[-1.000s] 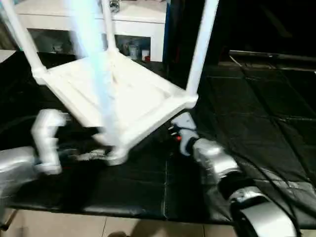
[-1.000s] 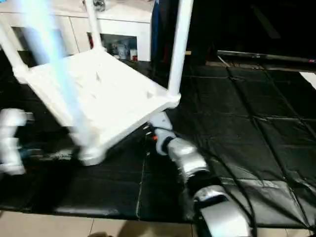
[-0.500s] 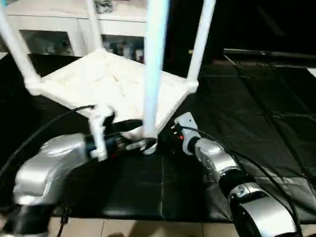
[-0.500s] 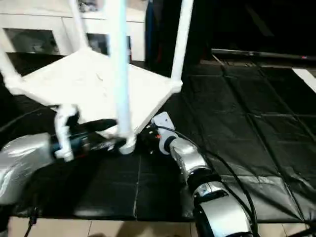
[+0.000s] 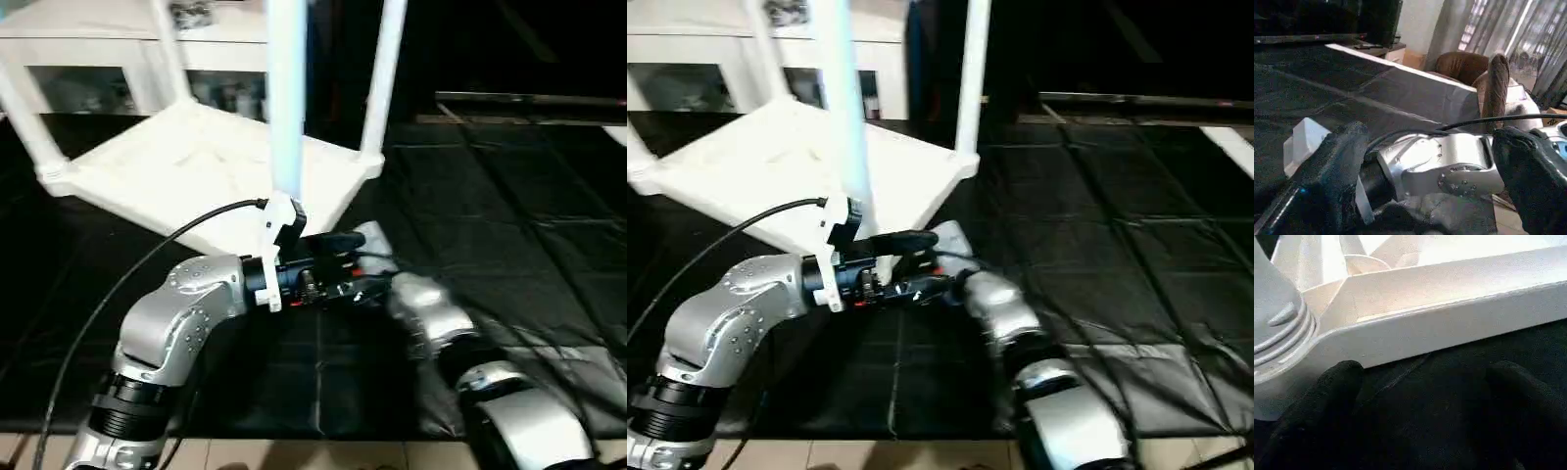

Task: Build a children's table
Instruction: Rotate table base

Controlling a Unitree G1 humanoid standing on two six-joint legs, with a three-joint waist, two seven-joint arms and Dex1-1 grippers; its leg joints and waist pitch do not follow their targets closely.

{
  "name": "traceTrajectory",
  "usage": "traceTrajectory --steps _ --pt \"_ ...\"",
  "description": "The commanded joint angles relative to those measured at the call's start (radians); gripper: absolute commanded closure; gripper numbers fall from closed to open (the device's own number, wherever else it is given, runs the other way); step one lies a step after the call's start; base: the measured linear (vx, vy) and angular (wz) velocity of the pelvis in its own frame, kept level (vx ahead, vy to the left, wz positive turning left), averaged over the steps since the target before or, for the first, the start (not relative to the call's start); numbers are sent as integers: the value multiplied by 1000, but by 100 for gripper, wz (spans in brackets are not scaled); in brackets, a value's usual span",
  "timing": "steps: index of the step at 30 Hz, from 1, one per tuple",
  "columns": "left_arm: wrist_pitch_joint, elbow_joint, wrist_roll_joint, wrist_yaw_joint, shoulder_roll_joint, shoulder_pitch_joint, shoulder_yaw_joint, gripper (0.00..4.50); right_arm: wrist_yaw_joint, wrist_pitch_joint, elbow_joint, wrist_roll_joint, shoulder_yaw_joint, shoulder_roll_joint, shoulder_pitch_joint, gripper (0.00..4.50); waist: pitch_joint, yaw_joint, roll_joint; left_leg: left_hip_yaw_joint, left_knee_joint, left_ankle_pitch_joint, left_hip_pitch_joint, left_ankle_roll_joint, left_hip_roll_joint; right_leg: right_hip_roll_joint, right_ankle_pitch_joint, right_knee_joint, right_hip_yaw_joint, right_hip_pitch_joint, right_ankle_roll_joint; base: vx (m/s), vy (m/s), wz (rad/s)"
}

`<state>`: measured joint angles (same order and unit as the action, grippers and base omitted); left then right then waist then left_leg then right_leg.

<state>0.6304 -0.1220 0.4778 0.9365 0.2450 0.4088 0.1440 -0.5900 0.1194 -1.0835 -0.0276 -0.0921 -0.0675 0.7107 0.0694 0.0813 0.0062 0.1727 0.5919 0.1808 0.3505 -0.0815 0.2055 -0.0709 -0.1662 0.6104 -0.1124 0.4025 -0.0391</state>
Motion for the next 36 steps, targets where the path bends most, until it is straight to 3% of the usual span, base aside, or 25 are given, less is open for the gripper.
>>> traceTrajectory --steps 1,6,8,9,10,11,13,14,17,20,21,22,25,28,29,31,32,33,36 --pt "-13 8 1 2 -6 15 9 2 -17 11 4 5 4 -8 7 0 -72 1 10 -9 -67 271 -3 17 27 -74 -352 -85 60 -55 -173 0 0 0" --pt "-2 -21 23 24 32 4 3 2 -24 23 0 18 2 -37 6 0 -72 6 9 -9 -67 270 -4 18 26 -75 -360 -86 61 -55 -169 0 0 0" --pt "29 -63 42 80 104 -22 5 2 -35 24 5 14 7 -51 2 0 -72 4 12 -11 -69 268 1 18 27 -74 -343 -79 60 -58 -176 0 0 0" --pt "52 -92 55 121 159 -44 2 2 -42 26 10 13 8 -62 -2 0 -72 3 13 -11 -69 270 -1 17 27 -73 -342 -79 60 -56 -177 0 0 0" --pt "52 -92 55 121 159 -44 2 2 -42 26 10 13 8 -62 -2 0 -74 4 13 -11 -68 273 -5 14 28 -74 -337 -77 60 -55 -180 0 0 0" --pt "83 -113 56 180 264 -79 -17 2 -59 32 27 12 8 -83 -14 0 -72 1 18 -8 -67 282 -6 15 27 -71 -331 -77 61 -52 -187 0 0 0" --pt "94 -110 45 220 334 -97 -27 2 -74 34 40 9 11 -95 -21 0 -71 0 22 -10 -69 281 0 15 26 -70 -333 -73 61 -55 -184 0 0 0" --pt "95 -102 34 241 374 -105 -32 2 -82 36 48 6 13 -101 -25 0 -71 1 24 -8 -67 286 -7 13 25 -67 -339 -76 61 -49 -183 0 0 0" --pt "81 -56 -4 285 466 -113 -50 2 -110 38 76 -7 21 -116 -38 0 -68 6 25 -7 -68 302 -10 5 26 -68 -364 -79 62 -47 -179 0 0 0" --pt "-18 58 -124 296 561 -83 -23 2 -165 51 119 -20 19 -137 -56 0 -67 8 26 -10 -71 322 -11 1 25 -70 -403 -84 62 -47 -161 0 0 0" --pt "-72 120 -179 261 574 -49 -6 2 -194 56 140 -28 16 -147 -64 0 -64 10 27 -10 -71 333 -13 8 22 -66 -428 -92 61 -44 -139 0 0 0" --pt "-85 134 -190 252 573 -41 -2 2 -200 56 145 -30 16 -149 -65 0 -67 11 27 -10 -70 332 -16 4 23 -68 -427 -90 63 -43 -136 0 0 0" --pt "-257 290 -319 141 548 61 49 2 -267 55 205 -46 7 -174 -85 0 -66 18 28 -13 -71 335 -17 3 23 -68 -445 -96 61 -45 -119 0 0 0" --pt "-393 440 -408 74 501 148 112 2 -313 34 266 -55 -2 -199 -102 0 -72 23 28 -13 -70 308 -12 6 21 -68 -406 -95 60 -50 -121 0 0 0" --pt "-414 478 -424 65 485 168 127 2 -324 27 280 -58 -3 -203 -106 0 -77 26 32 -16 -70 295 -9 0 26 -77 -376 -84 62 -55 -134 0 0 0" --pt "-427 521 -443 56 466 193 147 2 -341 18 299 -62 -8 -208 -113 0 -79 27 28 -13 -67 278 -8 5 23 -75 -351 -83 62 -55 -142 0 0 0" --pt "-450 569 -467 60 447 217 169 2 -360 12 317 -62 -12 -213 -121 0 -81 26 25 -12 -66 256 -1 10 22 -75 -325 -81 62 -60 -149 0 0 0" --pt "-474 604 -485 64 435 234 185 2 -368 8 327 -61 -16 -215 -126 0 -81 29 31 -14 -65 247 -1 12 21 -75 -317 -81 61 -59 -150 0 0 0" --pt "-571 751 -566 46 387 299 247 2 -391 -13 376 -65 -29 -219 -153 0 -87 32 31 -12 -59 212 2 26 19 -70 -234 -76 60 -60 -166 0 0 0"
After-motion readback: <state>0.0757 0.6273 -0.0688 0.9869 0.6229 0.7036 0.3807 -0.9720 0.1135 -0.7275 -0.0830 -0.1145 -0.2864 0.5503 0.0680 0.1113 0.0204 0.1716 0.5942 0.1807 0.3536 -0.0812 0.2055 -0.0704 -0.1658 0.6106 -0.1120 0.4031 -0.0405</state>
